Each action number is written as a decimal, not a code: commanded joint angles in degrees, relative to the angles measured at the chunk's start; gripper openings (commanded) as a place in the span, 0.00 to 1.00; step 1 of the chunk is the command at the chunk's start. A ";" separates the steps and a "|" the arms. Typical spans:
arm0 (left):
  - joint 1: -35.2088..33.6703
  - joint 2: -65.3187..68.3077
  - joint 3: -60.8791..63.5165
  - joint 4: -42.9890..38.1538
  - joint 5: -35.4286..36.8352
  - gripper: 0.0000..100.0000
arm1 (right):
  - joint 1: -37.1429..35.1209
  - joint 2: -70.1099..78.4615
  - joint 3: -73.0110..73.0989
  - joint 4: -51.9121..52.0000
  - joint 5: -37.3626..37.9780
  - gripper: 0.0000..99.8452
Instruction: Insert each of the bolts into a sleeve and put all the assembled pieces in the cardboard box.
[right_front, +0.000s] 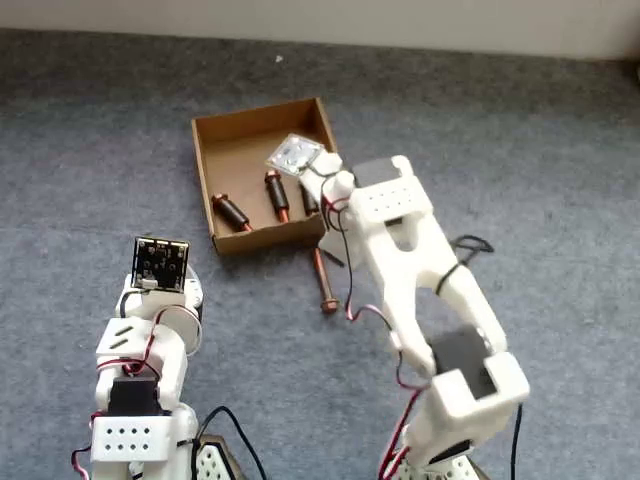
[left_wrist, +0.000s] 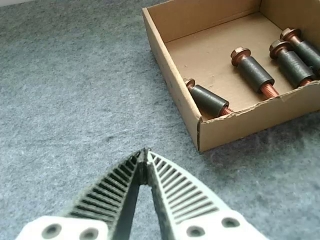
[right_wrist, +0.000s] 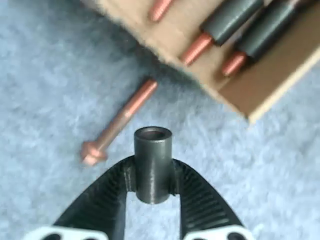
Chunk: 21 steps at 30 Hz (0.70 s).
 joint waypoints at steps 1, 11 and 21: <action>-0.66 -0.48 1.63 -1.14 -0.79 0.01 | -0.22 -13.41 7.16 -0.31 -2.55 0.00; -0.66 -0.48 1.63 -1.14 -0.79 0.01 | 3.74 -38.64 32.22 -10.42 -7.56 0.00; -0.75 -0.48 0.57 -1.14 -6.95 0.01 | 11.82 -41.19 42.51 -21.49 -14.68 0.00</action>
